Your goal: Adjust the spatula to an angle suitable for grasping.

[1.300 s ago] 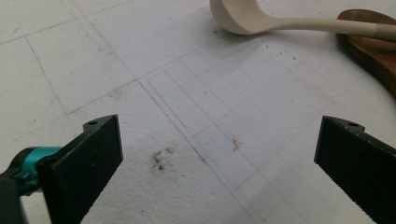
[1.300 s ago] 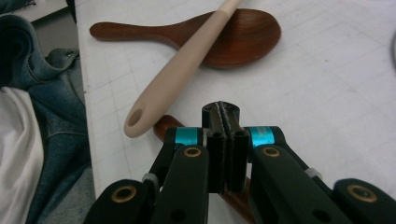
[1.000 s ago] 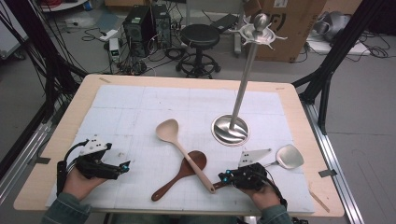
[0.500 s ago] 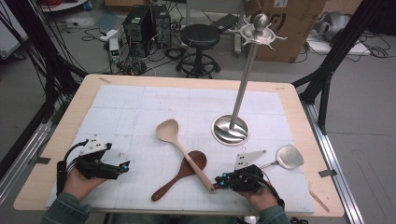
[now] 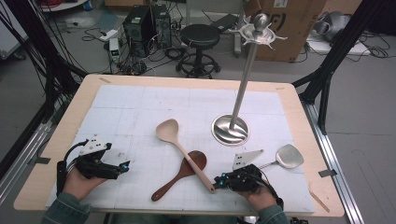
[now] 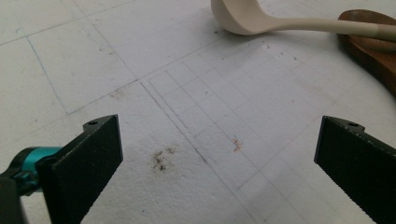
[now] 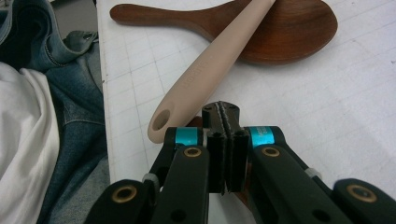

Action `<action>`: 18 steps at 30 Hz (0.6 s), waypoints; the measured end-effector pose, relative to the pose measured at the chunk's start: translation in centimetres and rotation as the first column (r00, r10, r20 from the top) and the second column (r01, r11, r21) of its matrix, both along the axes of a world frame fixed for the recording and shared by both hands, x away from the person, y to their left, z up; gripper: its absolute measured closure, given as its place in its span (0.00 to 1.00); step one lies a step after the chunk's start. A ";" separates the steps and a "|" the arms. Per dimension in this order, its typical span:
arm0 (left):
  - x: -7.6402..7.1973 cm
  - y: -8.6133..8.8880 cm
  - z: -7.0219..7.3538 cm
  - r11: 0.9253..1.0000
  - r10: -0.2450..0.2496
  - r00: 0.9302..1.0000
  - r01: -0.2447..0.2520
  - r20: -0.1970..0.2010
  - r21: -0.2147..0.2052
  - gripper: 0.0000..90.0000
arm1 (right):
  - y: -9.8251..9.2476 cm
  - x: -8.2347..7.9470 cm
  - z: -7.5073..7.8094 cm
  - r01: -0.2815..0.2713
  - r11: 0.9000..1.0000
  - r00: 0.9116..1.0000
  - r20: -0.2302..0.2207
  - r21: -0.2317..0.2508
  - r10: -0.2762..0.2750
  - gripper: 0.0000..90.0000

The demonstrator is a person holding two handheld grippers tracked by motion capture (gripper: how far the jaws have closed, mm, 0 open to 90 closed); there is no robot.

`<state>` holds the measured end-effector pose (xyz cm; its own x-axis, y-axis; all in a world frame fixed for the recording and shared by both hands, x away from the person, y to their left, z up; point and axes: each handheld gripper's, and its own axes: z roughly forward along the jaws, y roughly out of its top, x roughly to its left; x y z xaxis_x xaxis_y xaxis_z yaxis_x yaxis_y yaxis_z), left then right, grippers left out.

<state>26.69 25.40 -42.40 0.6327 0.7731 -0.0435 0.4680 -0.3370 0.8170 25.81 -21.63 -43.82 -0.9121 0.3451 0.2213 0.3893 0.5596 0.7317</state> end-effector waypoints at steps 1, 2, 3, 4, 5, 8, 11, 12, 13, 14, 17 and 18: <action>0.0 0.0 0.0 1.000 -0.001 1.000 0.001 0.001 0.001 0.02 | 0.0 0.0 0.0 0.001 1.000 1.000 0.001 -0.002 -0.001 1.00; 0.0 0.0 0.0 1.000 -0.001 1.000 0.001 0.001 0.000 0.02 | 0.0 0.0 0.1 0.004 1.000 1.000 -0.001 -0.004 -0.004 1.00; 0.0 0.0 0.0 1.000 0.001 1.000 -0.001 0.002 -0.002 0.02 | 0.1 0.0 0.0 -0.002 1.000 1.000 0.010 -0.007 0.002 1.00; 0.0 0.0 0.0 1.000 -0.002 1.000 0.002 0.001 0.001 0.02 | 0.1 0.0 0.1 0.002 1.000 1.000 0.010 -0.009 -0.002 1.00; 0.0 0.0 0.0 1.000 -0.001 1.000 0.001 0.001 -0.001 0.02 | 0.1 0.1 0.1 0.005 1.000 1.000 0.010 -0.011 -0.005 1.00; 0.0 0.0 0.0 1.000 0.000 1.000 0.000 0.000 -0.001 0.02 | 0.0 0.1 0.1 0.005 1.000 1.000 0.013 -0.013 -0.005 1.00; 0.0 0.0 0.0 1.000 0.000 1.000 0.000 0.000 -0.001 0.02 | 0.0 0.0 0.1 0.007 1.000 1.000 0.012 -0.015 -0.007 1.00; 0.0 0.0 0.0 1.000 0.000 1.000 0.000 0.001 -0.001 0.02 | 0.0 0.1 0.2 0.007 1.000 1.000 0.016 -0.019 -0.007 1.00; 0.0 0.0 0.0 1.000 -0.001 1.000 0.001 0.001 -0.002 0.02 | -0.1 0.1 0.2 0.011 1.000 1.000 0.017 -0.022 -0.010 1.00; 0.0 0.0 0.0 1.000 0.000 1.000 0.000 0.001 -0.002 0.02 | -0.1 0.1 0.2 0.014 1.000 1.000 0.018 -0.023 -0.013 1.00; 0.0 0.0 0.0 1.000 0.000 1.000 0.000 0.001 -0.001 0.02 | -0.3 0.1 0.2 0.024 0.999 0.999 0.025 -0.027 -0.023 1.00; 0.0 0.0 0.0 1.000 0.000 1.000 0.000 0.002 -0.002 0.02 | -0.3 0.1 0.2 0.028 0.999 0.999 0.026 -0.030 -0.027 1.00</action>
